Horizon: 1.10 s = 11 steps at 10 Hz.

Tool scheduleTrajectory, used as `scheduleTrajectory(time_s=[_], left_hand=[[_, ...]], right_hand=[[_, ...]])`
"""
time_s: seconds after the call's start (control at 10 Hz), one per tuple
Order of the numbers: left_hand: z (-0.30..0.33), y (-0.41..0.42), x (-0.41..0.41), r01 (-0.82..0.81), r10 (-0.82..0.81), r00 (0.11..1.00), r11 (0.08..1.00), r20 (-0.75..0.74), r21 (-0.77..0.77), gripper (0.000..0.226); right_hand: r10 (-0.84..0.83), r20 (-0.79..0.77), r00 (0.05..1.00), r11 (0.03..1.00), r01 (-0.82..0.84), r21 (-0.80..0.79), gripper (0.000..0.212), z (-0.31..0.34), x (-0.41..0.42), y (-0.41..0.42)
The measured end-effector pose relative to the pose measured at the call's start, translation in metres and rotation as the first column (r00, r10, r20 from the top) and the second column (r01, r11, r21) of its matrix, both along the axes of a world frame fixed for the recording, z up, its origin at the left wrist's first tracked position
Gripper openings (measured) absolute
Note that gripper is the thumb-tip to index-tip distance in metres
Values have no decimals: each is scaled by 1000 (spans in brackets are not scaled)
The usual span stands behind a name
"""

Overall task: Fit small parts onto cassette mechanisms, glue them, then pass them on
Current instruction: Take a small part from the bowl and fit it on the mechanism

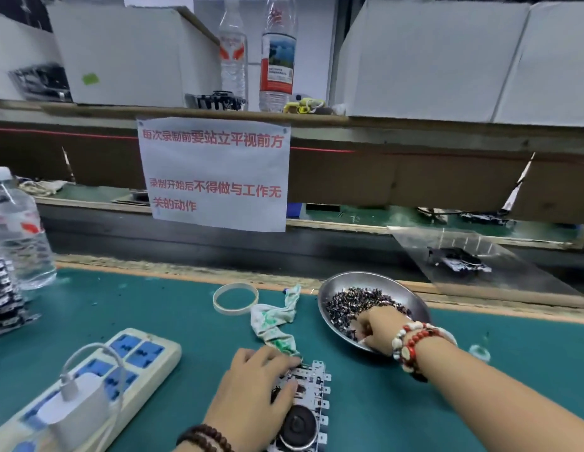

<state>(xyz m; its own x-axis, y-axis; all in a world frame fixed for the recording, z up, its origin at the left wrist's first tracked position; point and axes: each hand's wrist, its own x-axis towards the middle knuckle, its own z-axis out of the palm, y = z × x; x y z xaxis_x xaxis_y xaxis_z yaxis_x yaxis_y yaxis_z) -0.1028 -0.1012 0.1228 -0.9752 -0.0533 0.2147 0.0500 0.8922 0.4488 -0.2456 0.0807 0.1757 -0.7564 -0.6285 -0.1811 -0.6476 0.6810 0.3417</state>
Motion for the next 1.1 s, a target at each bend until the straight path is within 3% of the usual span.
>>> scheduleTrajectory(time_s=[0.1, 0.2, 0.4, 0.6, 0.8, 1.1], left_hand=[[-4, 6, -1, -41, 44, 999, 994, -27, 97, 30], [-3, 11, -2, -44, 42, 999, 983, 12, 176, 32], [0, 37, 2, -25, 9, 998, 968, 68, 248, 33], [3, 71, 1, -44, 16, 994, 964, 108, 262, 32], [-1, 85, 3, -72, 43, 992, 964, 117, 256, 31], [10, 82, -11, -100, 75, 991, 967, 115, 233, 24]], right_hand=[[-163, 49, 985, 979, 168, -117, 14, -20, -10, 12], [-321, 253, 913, 823, 401, -403, 18, -18, -12, 2], [-304, 336, 892, 611, 453, -649, 25, -18, -10, 3], [-337, 321, 885, 693, 464, -551, 11, -22, -8, 9], [-295, 312, 903, 660, 429, -617, 8, -25, -4, 14], [-250, 315, 915, 601, 402, -691, 28, -30, -2, 18]])
